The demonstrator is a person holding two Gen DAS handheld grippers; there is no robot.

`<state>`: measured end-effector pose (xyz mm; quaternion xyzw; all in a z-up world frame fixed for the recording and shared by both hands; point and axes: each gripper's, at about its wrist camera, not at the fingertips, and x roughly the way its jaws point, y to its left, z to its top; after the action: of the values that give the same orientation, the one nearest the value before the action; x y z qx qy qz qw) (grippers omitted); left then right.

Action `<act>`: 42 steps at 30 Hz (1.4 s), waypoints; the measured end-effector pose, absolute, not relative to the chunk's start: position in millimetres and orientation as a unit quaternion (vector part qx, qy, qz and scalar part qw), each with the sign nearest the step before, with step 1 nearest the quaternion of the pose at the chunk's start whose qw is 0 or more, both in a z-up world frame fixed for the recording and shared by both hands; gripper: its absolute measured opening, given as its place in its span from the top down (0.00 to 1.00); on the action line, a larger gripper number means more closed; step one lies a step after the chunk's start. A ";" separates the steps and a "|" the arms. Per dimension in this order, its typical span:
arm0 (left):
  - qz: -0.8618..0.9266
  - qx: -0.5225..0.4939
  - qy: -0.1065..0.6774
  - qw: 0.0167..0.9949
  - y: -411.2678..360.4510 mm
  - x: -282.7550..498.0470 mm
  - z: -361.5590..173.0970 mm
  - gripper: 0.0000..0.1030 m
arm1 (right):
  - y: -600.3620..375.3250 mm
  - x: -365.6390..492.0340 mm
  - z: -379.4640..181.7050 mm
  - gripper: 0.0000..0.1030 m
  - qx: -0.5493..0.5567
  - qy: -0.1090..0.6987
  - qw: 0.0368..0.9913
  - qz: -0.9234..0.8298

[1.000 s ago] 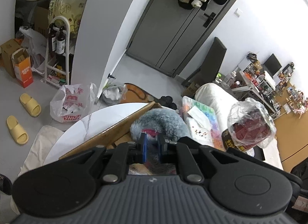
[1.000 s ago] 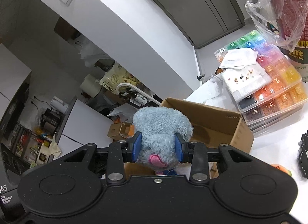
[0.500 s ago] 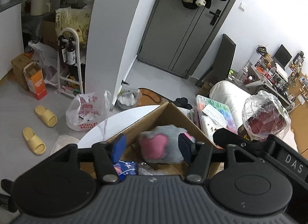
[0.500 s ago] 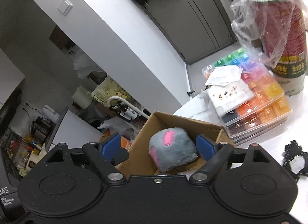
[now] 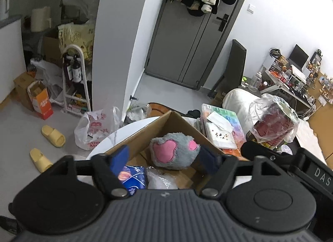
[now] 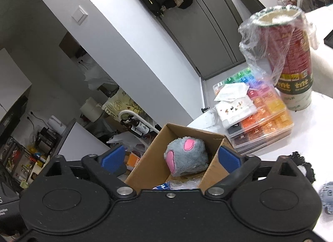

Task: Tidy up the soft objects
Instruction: 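Withdraw the right gripper from the box toward the blue denim plush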

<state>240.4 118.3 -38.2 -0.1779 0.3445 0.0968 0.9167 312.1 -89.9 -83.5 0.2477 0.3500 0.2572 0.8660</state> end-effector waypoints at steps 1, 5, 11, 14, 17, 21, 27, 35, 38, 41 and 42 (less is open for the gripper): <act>0.097 -0.175 0.344 0.918 116.4 238.7 -36.4 0.22 | -92.5 310.3 -81.8 0.00 0.246 0.349 0.867 0.256; 0.099 -0.171 0.343 0.918 109.3 232.0 -31.0 0.18 | -101.8 302.4 -76.9 0.00 0.237 0.341 0.875 0.249; 0.102 -0.152 0.340 0.922 96.0 219.6 -25.8 0.17 | -115.1 292.1 -74.2 0.00 0.222 0.347 0.877 0.246; 0.100 -0.146 0.342 0.923 90.5 214.1 -23.9 0.17 | -121.0 287.0 -73.5 0.00 0.214 0.351 0.878 0.245; 0.101 -0.140 0.344 0.923 86.2 209.4 -21.7 0.17 | -125.1 282.1 -70.6 0.00 0.204 0.352 0.880 0.245; 0.098 -0.129 0.347 0.924 78.1 202.5 -19.0 0.17 | -133.5 275.0 -68.0 0.00 0.194 0.351 0.882 0.246; 0.082 -0.113 0.352 0.926 65.0 193.5 -16.2 0.17 | -148.7 265.3 -65.7 0.00 0.184 0.356 0.882 0.248; 0.071 -0.093 0.364 0.924 50.9 180.2 -13.7 0.17 | -166.3 254.4 -61.4 0.00 0.171 0.359 0.883 0.248; 0.070 -0.089 0.367 0.923 47.1 174.0 -12.4 0.17 | -172.4 251.1 -60.8 0.00 0.162 0.360 0.884 0.249; 0.070 -0.081 0.367 0.924 42.3 166.9 -10.4 0.17 | -179.5 246.2 -59.8 0.00 0.152 0.362 0.883 0.256; 0.070 -0.078 0.367 0.924 40.6 164.7 -9.7 0.17 | -182.9 245.0 -59.3 0.00 0.151 0.363 0.882 0.259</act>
<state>164.7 40.6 -9.7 -0.0785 0.3672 0.0702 0.9242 245.0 -182.9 -59.3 0.1508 0.3628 0.2590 0.8824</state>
